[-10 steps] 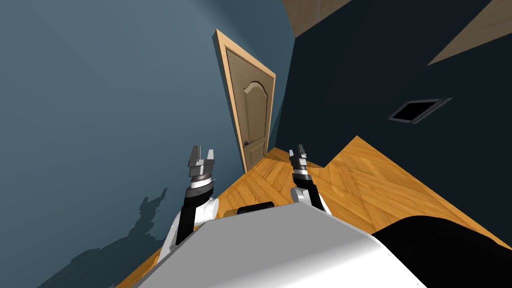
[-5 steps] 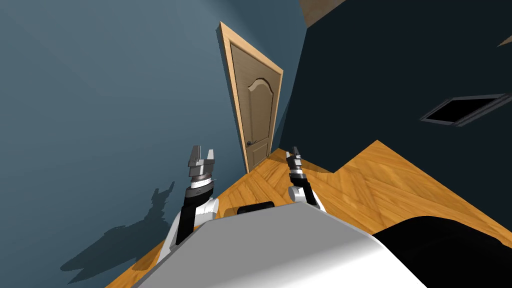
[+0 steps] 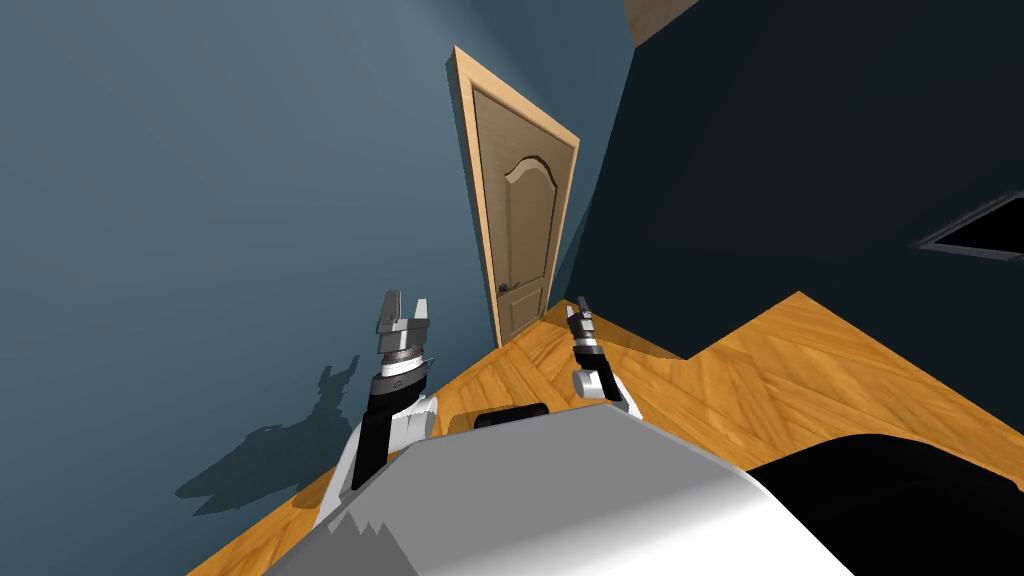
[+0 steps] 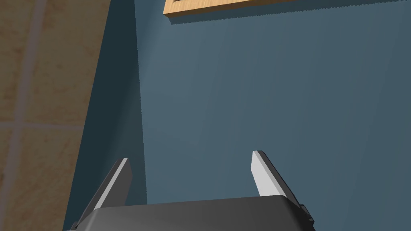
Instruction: Pull the door open
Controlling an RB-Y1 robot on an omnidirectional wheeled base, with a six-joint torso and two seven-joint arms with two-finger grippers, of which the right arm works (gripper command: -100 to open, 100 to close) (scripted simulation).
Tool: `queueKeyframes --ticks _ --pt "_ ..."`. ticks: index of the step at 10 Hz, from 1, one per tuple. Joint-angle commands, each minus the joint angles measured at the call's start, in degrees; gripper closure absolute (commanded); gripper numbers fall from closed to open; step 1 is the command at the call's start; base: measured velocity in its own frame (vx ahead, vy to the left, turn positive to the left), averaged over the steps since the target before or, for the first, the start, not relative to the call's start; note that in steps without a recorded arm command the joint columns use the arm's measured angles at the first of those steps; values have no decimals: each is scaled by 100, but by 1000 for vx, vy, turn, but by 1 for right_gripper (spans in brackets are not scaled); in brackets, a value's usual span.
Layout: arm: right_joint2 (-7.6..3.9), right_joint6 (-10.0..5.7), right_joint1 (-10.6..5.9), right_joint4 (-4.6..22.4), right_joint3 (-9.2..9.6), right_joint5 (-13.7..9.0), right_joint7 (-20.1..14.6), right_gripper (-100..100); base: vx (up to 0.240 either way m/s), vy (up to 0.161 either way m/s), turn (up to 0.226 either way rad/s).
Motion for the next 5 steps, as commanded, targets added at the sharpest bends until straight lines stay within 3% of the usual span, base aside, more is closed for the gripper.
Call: queueKeyframes --ticks 1,3,4,5 --pt "-31 -11 -71 196 -9 6 -19 -100 58 -44 83" --pt "-121 -108 -331 600 -28 38 -68 -100 63 -48 183" --pt "-121 -108 -331 741 -28 38 -68 -100 51 -49 68" --pt "-166 -157 -464 955 -38 54 -92 -100 36 -32 150"
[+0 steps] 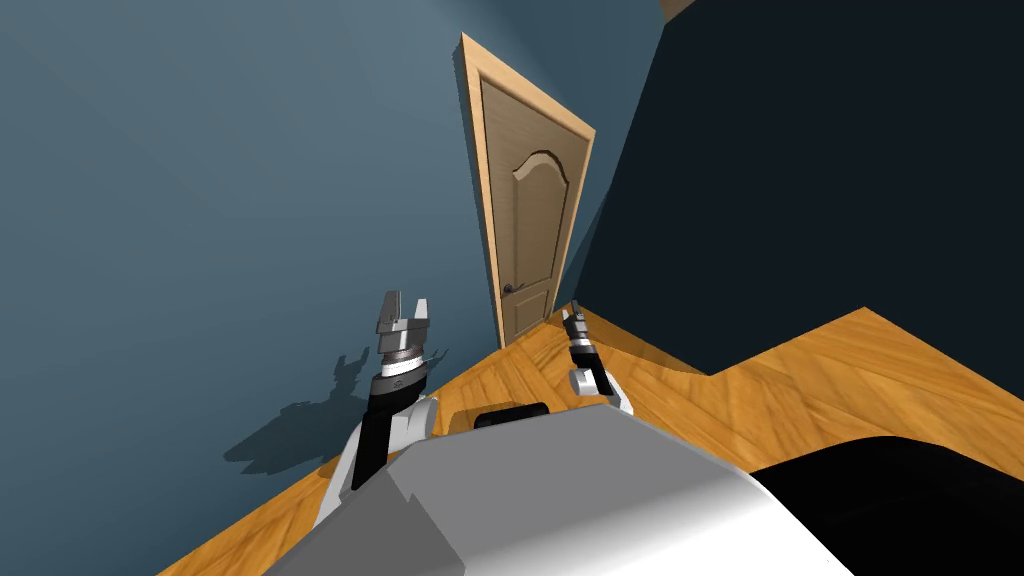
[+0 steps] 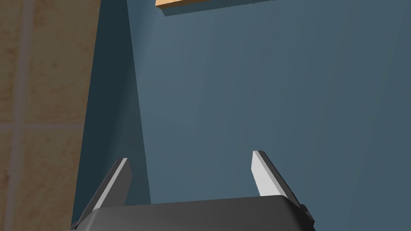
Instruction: Pull the door open
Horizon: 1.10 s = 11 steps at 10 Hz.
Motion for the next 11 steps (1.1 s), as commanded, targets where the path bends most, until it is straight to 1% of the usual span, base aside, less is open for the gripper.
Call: queueKeyframes --ticks 1,2,3,4,5,6,7,8,9,10,11 --pt "-44 -16 -129 240 -35 -3 -28 -100 28 -28 54" --pt "-89 -67 -268 413 -45 14 -54 -100 35 -36 123" --pt "-89 -67 -268 530 -45 14 -54 -100 34 -35 74" --pt "-135 -120 -409 744 -55 31 -80 -100 34 -29 141" --pt "-135 -120 -409 825 -55 31 -80 -100 32 -34 66" --pt "-180 -172 -550 1024 -65 48 -106 -100 43 -46 147" --pt "-180 -172 -550 1120 -65 48 -106 -100 37 -45 67" --pt "-225 -226 -695 1305 -75 66 -133 -100 45 -46 139" --pt "-225 -226 -695 1423 -75 66 -133 -100 35 -43 63" --pt "-269 -280 -840 1627 -86 83 -160 -100 39 -44 117" --pt "-269 -280 -840 1726 -86 83 -160 -100 33 -42 76"
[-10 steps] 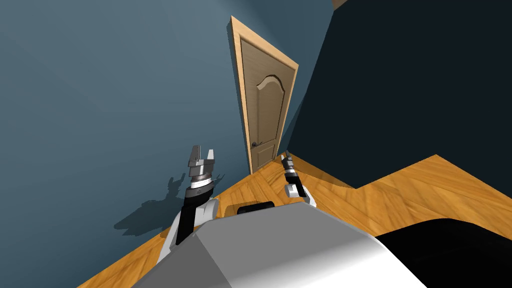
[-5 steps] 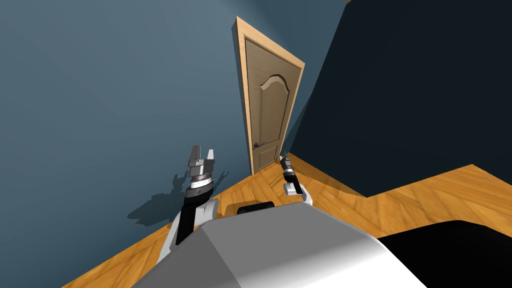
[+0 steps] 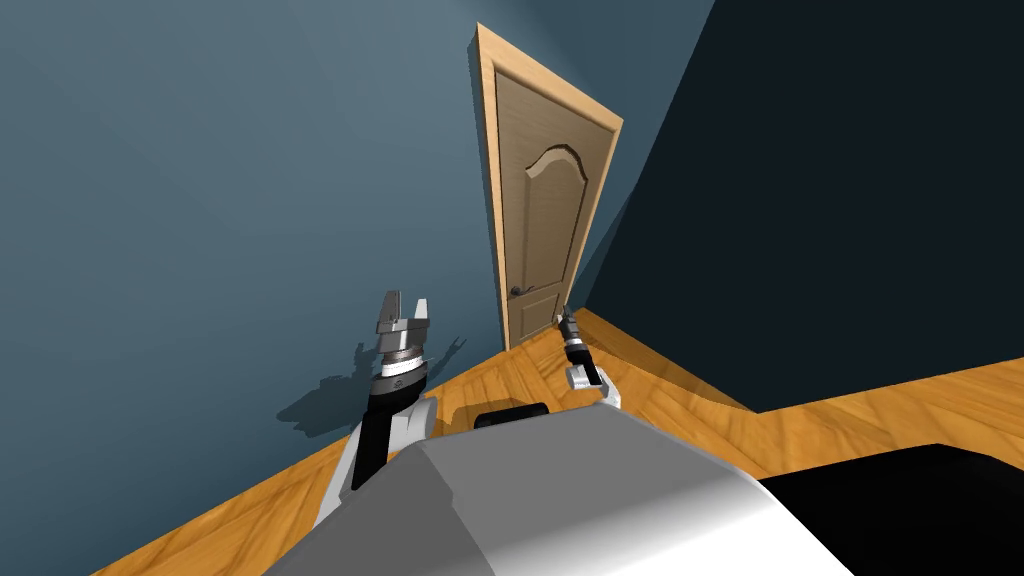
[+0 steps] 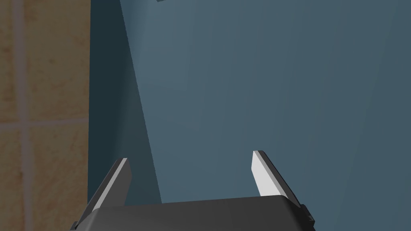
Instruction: Pull the door open
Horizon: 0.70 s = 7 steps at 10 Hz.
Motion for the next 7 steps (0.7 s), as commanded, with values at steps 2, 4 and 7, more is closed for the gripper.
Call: queueKeyframes --ticks 2,4,7 --pt "-47 -53 -199 408 -17 21 -27 -100 26 -44 107" --pt "-90 -107 -344 711 -28 38 -54 -100 32 -39 100" --pt "-176 -215 -635 1220 -49 74 -108 -100 42 -44 110"
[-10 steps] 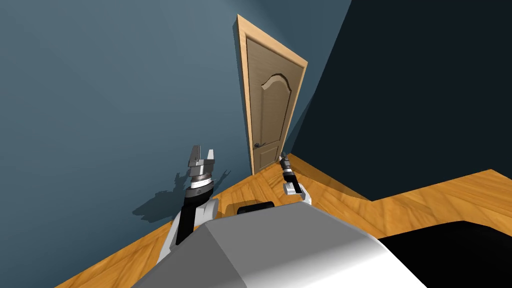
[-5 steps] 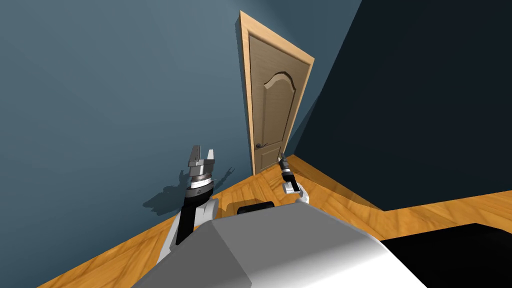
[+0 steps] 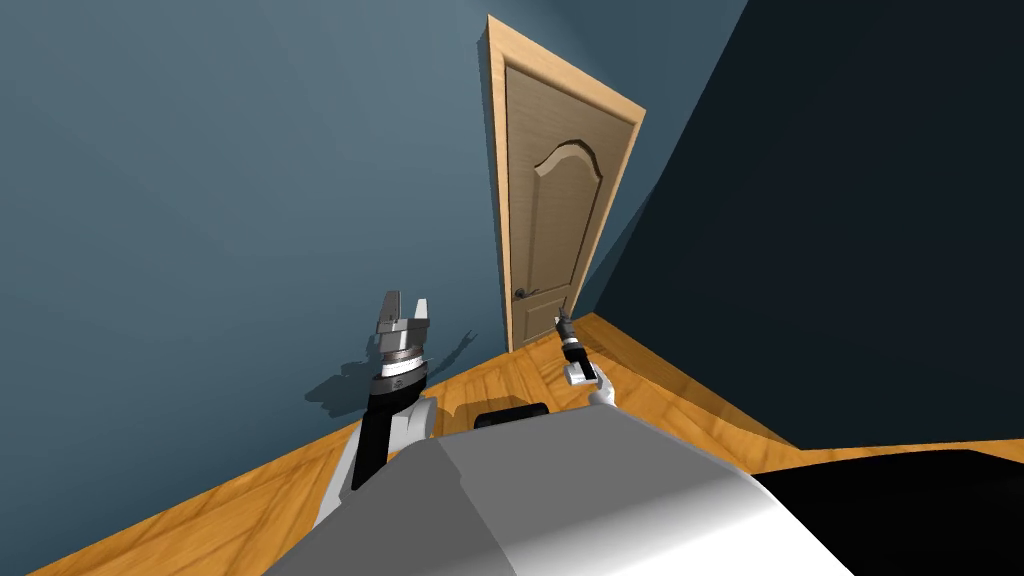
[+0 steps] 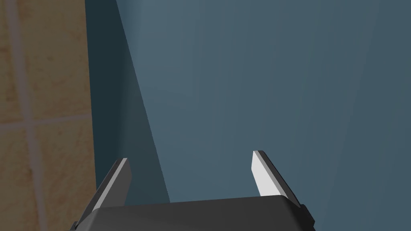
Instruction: Pull the door open
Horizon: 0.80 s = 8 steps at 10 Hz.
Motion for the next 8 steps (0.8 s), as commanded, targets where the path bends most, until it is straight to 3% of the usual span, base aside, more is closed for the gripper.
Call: queueKeyframes --ticks 1,2,3,4,5,8 --pt "-30 -40 -75 226 -6 7 -19 -100 32 -45 87" --pt "-70 -92 -216 431 -17 24 -45 -100 27 -49 140" --pt "-70 -92 -216 521 -17 24 -45 -100 25 -45 76" --pt "-110 -144 -357 738 -27 41 -72 -100 39 -49 137" --pt "-110 -144 -357 817 -27 41 -72 -100 30 -42 65" --pt "-186 -246 -630 1308 -46 74 -122 -100 28 -45 109"
